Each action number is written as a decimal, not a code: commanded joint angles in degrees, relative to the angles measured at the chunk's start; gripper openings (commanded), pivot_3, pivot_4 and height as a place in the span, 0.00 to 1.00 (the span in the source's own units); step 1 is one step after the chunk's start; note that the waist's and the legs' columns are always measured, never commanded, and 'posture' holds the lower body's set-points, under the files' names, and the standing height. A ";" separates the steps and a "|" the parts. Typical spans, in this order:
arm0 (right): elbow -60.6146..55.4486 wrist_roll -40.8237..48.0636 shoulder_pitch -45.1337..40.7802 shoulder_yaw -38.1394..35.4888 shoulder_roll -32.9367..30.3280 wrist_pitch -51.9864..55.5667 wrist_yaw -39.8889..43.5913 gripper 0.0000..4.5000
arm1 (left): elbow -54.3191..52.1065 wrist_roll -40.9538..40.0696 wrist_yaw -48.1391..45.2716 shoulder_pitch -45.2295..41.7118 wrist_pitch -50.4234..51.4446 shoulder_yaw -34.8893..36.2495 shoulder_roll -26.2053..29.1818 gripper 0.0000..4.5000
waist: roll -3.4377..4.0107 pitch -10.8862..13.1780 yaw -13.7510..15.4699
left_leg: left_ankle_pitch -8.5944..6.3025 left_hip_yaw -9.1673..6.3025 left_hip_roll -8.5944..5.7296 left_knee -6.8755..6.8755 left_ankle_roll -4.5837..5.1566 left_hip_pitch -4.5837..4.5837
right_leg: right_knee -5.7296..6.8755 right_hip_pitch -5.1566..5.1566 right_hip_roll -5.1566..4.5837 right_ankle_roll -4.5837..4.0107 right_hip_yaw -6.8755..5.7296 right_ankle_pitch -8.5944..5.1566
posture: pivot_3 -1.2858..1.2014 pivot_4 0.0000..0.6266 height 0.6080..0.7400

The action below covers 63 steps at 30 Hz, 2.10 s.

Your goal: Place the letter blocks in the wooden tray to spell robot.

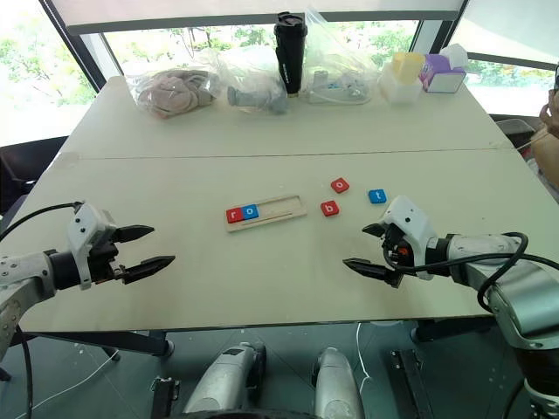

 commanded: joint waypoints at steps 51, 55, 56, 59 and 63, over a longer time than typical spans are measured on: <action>-14.06 -8.69 -18.44 18.34 18.05 19.49 -25.52 0.98 | 61.93 28.76 -19.72 -53.54 -33.91 -32.11 -18.35 1.00 | -0.28 0.07 -0.07 | 0.00 0.61 0.07 0.91 0.40 -0.30 | 0.54 -0.25 0.02 0.74 0.05 0.58 | 0.52 0.24 1.00; -14.13 -8.76 -18.52 18.62 18.57 19.99 -26.02 0.98 | 62.99 30.62 -21.25 -53.27 -34.10 -33.13 -19.13 1.00 | -0.28 0.07 -0.17 | 0.01 0.61 0.08 0.94 0.40 -0.27 | 0.67 -0.26 0.03 0.75 0.05 0.58 | 0.52 0.24 1.00; -14.09 -8.81 -18.52 18.62 18.61 20.03 -26.09 0.98 | 63.12 31.33 -21.49 -53.00 -34.49 -33.58 -19.09 1.00 | -0.29 0.07 -0.15 | 0.01 0.61 0.08 0.95 0.41 -0.27 | 0.71 -0.28 0.03 0.75 0.05 0.58 | 0.52 0.24 1.00; -13.82 -8.99 -18.36 18.37 18.39 19.93 -26.32 1.00 | 63.60 32.74 -20.89 -52.45 -34.81 -34.16 -19.22 0.94 | -0.29 0.06 -0.13 | 0.01 0.61 0.09 0.95 0.40 -0.23 | 0.73 -0.27 0.02 0.75 0.05 0.58 | 0.52 0.24 1.00; -13.79 -9.01 -18.02 17.98 17.92 19.89 -26.28 1.00 | 63.44 32.71 -20.31 -52.30 -34.75 -33.81 -19.46 0.70 | -0.29 0.05 -0.13 | 0.01 0.60 0.09 0.96 0.40 -0.17 | 0.75 -0.22 0.02 0.74 0.05 0.58 | 0.52 0.24 1.00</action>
